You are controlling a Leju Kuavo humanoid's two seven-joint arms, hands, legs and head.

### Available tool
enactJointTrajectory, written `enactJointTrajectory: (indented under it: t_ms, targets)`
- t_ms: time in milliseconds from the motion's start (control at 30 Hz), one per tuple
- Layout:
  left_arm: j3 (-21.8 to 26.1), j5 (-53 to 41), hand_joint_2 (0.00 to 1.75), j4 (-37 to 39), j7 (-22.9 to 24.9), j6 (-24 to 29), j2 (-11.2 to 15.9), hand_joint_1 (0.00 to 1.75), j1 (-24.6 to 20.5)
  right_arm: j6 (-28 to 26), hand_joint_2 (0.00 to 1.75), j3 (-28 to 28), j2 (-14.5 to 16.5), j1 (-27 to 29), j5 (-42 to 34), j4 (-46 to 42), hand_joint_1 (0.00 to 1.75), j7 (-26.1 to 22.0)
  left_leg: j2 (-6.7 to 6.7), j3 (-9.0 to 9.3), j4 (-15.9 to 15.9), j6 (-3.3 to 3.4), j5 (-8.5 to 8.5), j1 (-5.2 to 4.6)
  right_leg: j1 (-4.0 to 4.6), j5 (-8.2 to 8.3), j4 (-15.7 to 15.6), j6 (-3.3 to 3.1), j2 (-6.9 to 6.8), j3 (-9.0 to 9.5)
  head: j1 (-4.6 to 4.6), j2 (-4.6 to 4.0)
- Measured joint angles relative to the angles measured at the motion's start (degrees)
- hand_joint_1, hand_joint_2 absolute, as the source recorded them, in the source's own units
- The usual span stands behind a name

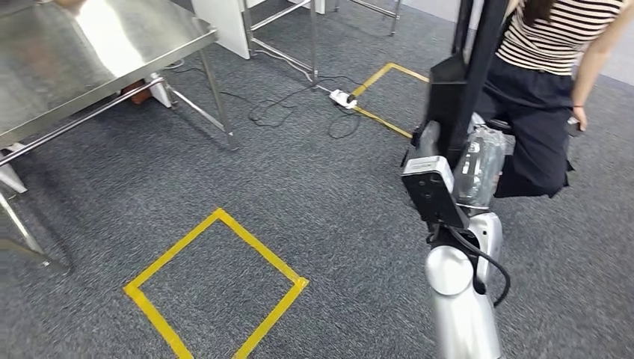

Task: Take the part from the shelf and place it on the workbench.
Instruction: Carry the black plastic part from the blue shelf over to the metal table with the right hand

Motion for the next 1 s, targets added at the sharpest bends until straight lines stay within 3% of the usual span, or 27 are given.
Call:
enactJointTrajectory:
  t_ms: [67, 167, 233, 300, 367, 400, 433, 467, 533, 600, 667, 733, 767, 833, 900, 933, 1000]
  targets:
    - [-1.21, -1.28, 1.75, 0.0, 0.02, -1.1, 0.46, 0.0, 0.1, -0.69, 1.75, -1.54, -1.49, 1.11, -0.04, -0.85, 1.75, 0.05, -1.35, -0.47, 0.41, -0.63, -0.08, -0.05, -0.28, 1.83, -5.16, -0.04, 1.42, 2.44, 0.06, 0.0]
    - [-2.5, -2.22, 1.75, 0.01, 0.19, -1.53, 1.08, 0.0, 0.56, -0.89, 1.75, -3.42, -2.71, 2.71, -0.06, -2.11, 1.75, 0.27, -2.23, -1.09, 0.45, -1.61, 0.02, 0.15, -0.08, 2.28, -5.79, -1.31, 0.73, 2.71, 0.07, 0.0]
    - [-3.21, -2.51, 1.75, 0.03, 0.28, -1.52, 1.37, 0.0, 0.78, -0.91, 1.75, -4.03, -3.09, 3.16, -0.04, -2.95, 1.75, 0.28, 0.07, -2.14, 2.66, -2.11, -1.51, 0.08, -0.26, 2.42, -5.97, -2.04, -0.13, 2.79, -0.31, 0.0]
    - [-3.88, -2.75, 1.75, 0.04, 0.33, -1.52, 1.48, 0.0, 0.75, -0.93, 1.75, -4.7, -3.5, 3.55, -0.04, -3.66, 1.75, 0.29, 3.42, -5.16, 9.09, -2.5, -4.99, 0.05, -0.04, 2.33, -6.02, -2.56, -1.19, 2.88, -0.83, 0.0]
    - [-4.26, -2.95, 1.75, 0.05, 0.36, -1.53, 1.55, 0.0, 0.71, -0.94, 1.75, -5.31, -3.87, 3.94, -0.04, -3.89, 1.75, 0.32, 4.59, -8.45, 15.74, -2.65, -7.51, 0.16, 0.32, 2.22, -6.02, -2.82, -2.43, 2.88, -0.97, 0.0]
    - [-4.43, -3.0, 1.75, 0.05, 0.4, -1.53, 1.58, 0.0, 0.73, -0.94, 1.75, -5.5, -4.0, 4.09, -0.03, -3.9, 1.75, 0.33, 4.73, -8.93, 16.73, -2.6, -7.41, 0.16, 0.45, 2.16, -6.01, -2.89, -3.05, 2.9, -0.99, 0.0]
    - [-4.57, -3.01, 1.75, 0.05, 0.44, -1.54, 1.64, 0.0, 0.74, -0.94, 1.75, -5.64, -4.1, 4.19, -0.03, -3.91, 1.75, 0.33, 4.83, -8.25, 15.46, -2.43, -6.3, 0.13, 0.55, 2.1, -6.01, -2.95, -3.63, 2.96, -1.0, 0.0]
    - [-4.69, -3.01, 1.75, 0.05, 0.49, -1.54, 1.72, 0.0, 0.74, -0.94, 1.75, -5.79, -4.17, 4.23, -0.02, -3.96, 1.75, 0.33, 5.18, -6.49, 12.24, -2.12, -4.54, 0.05, 0.65, 2.04, -6.01, -3.0, -4.17, 3.06, -1.0, 0.0]
    - [-4.87, -3.02, 1.75, 0.04, 0.51, -1.54, 1.87, 0.0, 0.67, -0.94, 1.75, -6.12, -4.3, 4.22, -0.02, -4.13, 1.75, 0.33, 7.57, -2.29, 4.58, -1.26, -1.71, -0.53, 0.98, 1.85, -6.0, -3.0, -5.13, 3.29, -0.98, 0.0]
    - [-5.08, -3.05, 1.75, 0.04, 0.49, -1.54, 1.97, 0.0, 0.54, -0.95, 1.75, -6.39, -4.47, 4.18, -0.02, -4.26, 1.75, 0.33, 9.04, -0.5, 1.07, -0.66, -1.09, -1.21, 1.28, 1.65, -6.02, -2.77, -6.05, 3.41, -0.93, 0.0]
    - [-5.25, -3.13, 1.75, 0.04, 0.47, -1.54, 2.04, 0.0, 0.48, -0.99, 1.75, -6.52, -4.57, 4.13, -0.01, -4.33, 1.75, 0.33, 7.87, -0.44, 0.64, -0.28, -0.96, -1.32, 1.4, 1.44, -6.1, -2.38, -7.02, 3.6, -0.92, 0.0]
    - [-5.39, -3.4, 1.75, 0.04, 0.43, -1.57, 2.11, 0.0, 0.51, -1.12, 1.75, -6.72, -4.59, 4.09, 0.02, -4.49, 1.75, 0.31, 6.7, 0.0, -0.06, 0.3, -0.49, -0.96, 1.32, 0.36, -4.62, -2.11, -5.87, 3.15, -0.82, 0.0]
    - [-5.47, -3.58, 1.75, 0.04, 0.41, -1.61, 2.16, 0.0, 0.46, -1.21, 1.75, -6.89, -4.65, 4.1, 0.04, -4.58, 1.75, 0.3, 6.14, 0.25, -0.38, 0.59, -0.24, -0.7, 1.27, -0.81, -2.35, -2.1, -4.6, 2.18, -0.7, 0.0]
    - [-5.58, -3.85, 1.75, 0.04, 0.39, -1.72, 2.26, 0.0, 0.31, -1.35, 1.75, -7.3, -4.86, 4.39, 0.04, -4.64, 1.75, 0.28, 4.76, 0.22, -0.46, 0.84, -0.1, -0.52, 1.01, -3.88, 5.2, -2.3, -2.32, -1.38, -0.53, 0.0]
    - [-5.59, -3.95, 1.75, 0.04, 0.4, -1.81, 2.27, 0.0, 0.31, -1.38, 1.75, -7.7, -5.05, 4.88, 0.03, -4.65, 1.75, 0.3, 3.14, 0.16, -0.39, 0.87, -0.06, -0.44, 0.73, -5.16, 10.28, -1.91, -1.7, -4.08, -0.42, 0.0]
    - [-5.59, -3.98, 1.75, 0.04, 0.4, -1.84, 2.28, 0.0, 0.36, -1.38, 1.75, -7.83, -5.09, 5.03, 0.04, -4.66, 1.75, 0.31, 2.35, 0.18, -0.31, 0.82, -0.06, -0.38, 0.54, -4.32, 9.41, -1.38, -1.6, -3.88, -0.38, 0.0]
    - [-5.6, -4.0, 1.75, 0.04, 0.4, -1.85, 2.28, 0.0, 0.4, -1.38, 1.75, -7.93, -5.09, 5.04, 0.11, -4.68, 1.75, 0.31, 0.89, 0.19, 0.02, 0.53, -0.2, -0.18, 0.0, -0.87, 2.07, -0.07, -0.73, -0.73, -0.34, 0.0]
